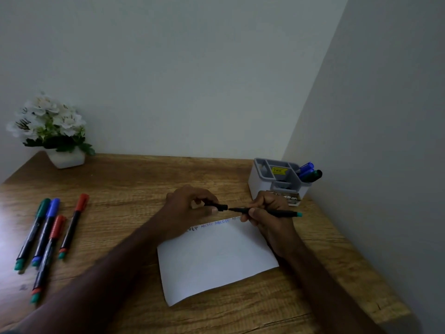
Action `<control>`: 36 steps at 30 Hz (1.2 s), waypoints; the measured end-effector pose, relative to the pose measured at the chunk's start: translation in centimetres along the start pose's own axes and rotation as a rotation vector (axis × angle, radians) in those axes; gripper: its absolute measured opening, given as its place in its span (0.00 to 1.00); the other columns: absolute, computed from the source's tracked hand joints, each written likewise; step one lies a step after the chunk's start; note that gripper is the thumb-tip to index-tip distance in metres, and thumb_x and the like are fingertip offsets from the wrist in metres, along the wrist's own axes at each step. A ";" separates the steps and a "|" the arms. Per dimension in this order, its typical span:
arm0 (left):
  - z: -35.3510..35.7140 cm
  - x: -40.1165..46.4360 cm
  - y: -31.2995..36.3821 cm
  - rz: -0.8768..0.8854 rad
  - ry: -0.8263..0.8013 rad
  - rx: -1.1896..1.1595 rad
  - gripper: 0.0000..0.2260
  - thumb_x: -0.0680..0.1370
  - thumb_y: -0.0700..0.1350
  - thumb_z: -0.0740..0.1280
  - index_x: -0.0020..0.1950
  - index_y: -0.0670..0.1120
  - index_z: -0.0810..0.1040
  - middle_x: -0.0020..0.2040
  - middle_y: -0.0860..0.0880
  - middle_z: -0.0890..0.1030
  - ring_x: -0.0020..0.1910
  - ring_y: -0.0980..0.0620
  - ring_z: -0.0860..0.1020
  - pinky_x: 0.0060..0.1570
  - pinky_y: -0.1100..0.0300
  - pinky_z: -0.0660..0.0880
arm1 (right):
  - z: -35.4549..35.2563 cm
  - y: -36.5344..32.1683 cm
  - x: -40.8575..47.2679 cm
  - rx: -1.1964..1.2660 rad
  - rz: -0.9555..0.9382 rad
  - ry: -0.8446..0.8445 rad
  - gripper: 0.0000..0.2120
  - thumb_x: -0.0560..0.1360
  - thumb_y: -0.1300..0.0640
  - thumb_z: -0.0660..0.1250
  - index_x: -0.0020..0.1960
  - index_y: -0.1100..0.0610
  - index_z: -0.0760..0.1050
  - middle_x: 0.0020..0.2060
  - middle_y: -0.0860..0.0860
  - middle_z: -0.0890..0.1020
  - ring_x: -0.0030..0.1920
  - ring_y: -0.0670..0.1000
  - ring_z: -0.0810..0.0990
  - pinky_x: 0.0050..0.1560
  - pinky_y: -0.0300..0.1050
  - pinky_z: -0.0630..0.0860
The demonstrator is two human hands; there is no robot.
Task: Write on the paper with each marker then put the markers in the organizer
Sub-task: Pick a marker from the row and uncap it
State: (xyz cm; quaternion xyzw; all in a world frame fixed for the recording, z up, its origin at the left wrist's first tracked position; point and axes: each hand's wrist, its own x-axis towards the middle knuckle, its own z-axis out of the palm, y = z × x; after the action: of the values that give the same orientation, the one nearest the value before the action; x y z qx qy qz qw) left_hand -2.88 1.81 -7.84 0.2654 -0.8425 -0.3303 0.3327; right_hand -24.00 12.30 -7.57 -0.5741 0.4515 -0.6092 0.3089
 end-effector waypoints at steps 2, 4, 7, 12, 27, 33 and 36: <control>0.0 -0.1 0.2 0.003 -0.006 -0.004 0.07 0.73 0.55 0.68 0.47 0.56 0.83 0.46 0.63 0.82 0.51 0.61 0.75 0.55 0.42 0.70 | 0.0 0.0 0.1 0.009 0.000 -0.006 0.05 0.70 0.69 0.64 0.36 0.64 0.73 0.32 0.64 0.81 0.32 0.47 0.80 0.35 0.36 0.74; 0.0 -0.1 0.3 -0.001 -0.013 -0.006 0.07 0.74 0.55 0.68 0.48 0.56 0.83 0.46 0.62 0.82 0.51 0.61 0.76 0.54 0.43 0.70 | 0.0 0.0 0.1 0.012 -0.006 -0.011 0.06 0.70 0.69 0.64 0.36 0.62 0.74 0.31 0.63 0.81 0.31 0.48 0.79 0.35 0.36 0.74; 0.1 -0.1 0.5 -0.001 -0.031 -0.007 0.04 0.75 0.52 0.70 0.48 0.56 0.84 0.46 0.63 0.82 0.51 0.61 0.76 0.53 0.48 0.69 | 0.0 0.0 0.0 0.048 -0.011 -0.033 0.02 0.70 0.64 0.68 0.38 0.60 0.75 0.33 0.62 0.83 0.32 0.51 0.79 0.34 0.39 0.75; 0.3 -0.1 1.8 0.039 -0.080 -0.057 0.04 0.76 0.44 0.71 0.48 0.51 0.85 0.43 0.59 0.82 0.46 0.56 0.77 0.44 0.61 0.71 | 0.2 -0.2 0.0 -0.014 0.018 -0.065 0.03 0.71 0.65 0.71 0.40 0.60 0.77 0.34 0.61 0.84 0.30 0.52 0.78 0.32 0.42 0.75; 1.5 -0.4 3.5 0.009 -0.031 -0.194 0.02 0.74 0.41 0.73 0.45 0.47 0.85 0.40 0.50 0.84 0.41 0.50 0.81 0.42 0.52 0.77 | 0.2 -0.7 0.0 -0.009 0.019 -0.072 0.05 0.71 0.62 0.75 0.41 0.62 0.79 0.33 0.58 0.82 0.32 0.50 0.80 0.33 0.41 0.75; 2.1 0.2 5.4 -0.087 0.133 -0.396 0.04 0.71 0.40 0.76 0.43 0.49 0.85 0.41 0.47 0.85 0.43 0.44 0.82 0.46 0.46 0.79 | 0.8 -1.5 -0.1 0.007 0.046 0.003 0.07 0.77 0.65 0.67 0.53 0.60 0.82 0.47 0.51 0.86 0.48 0.46 0.83 0.48 0.41 0.78; 2.3 1.1 6.0 -0.111 0.093 -0.234 0.04 0.71 0.44 0.76 0.45 0.50 0.84 0.42 0.51 0.84 0.37 0.60 0.80 0.37 0.68 0.73 | -0.3 -1.9 0.2 0.142 0.130 0.147 0.09 0.81 0.59 0.63 0.57 0.56 0.81 0.54 0.55 0.84 0.59 0.56 0.81 0.62 0.59 0.76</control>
State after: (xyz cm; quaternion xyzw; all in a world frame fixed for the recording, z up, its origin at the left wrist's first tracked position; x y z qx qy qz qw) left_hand -6.64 5.80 -4.26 0.2862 -0.7658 -0.4317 0.3812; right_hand -24.09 13.00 -5.74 -0.4742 0.4648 -0.6588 0.3536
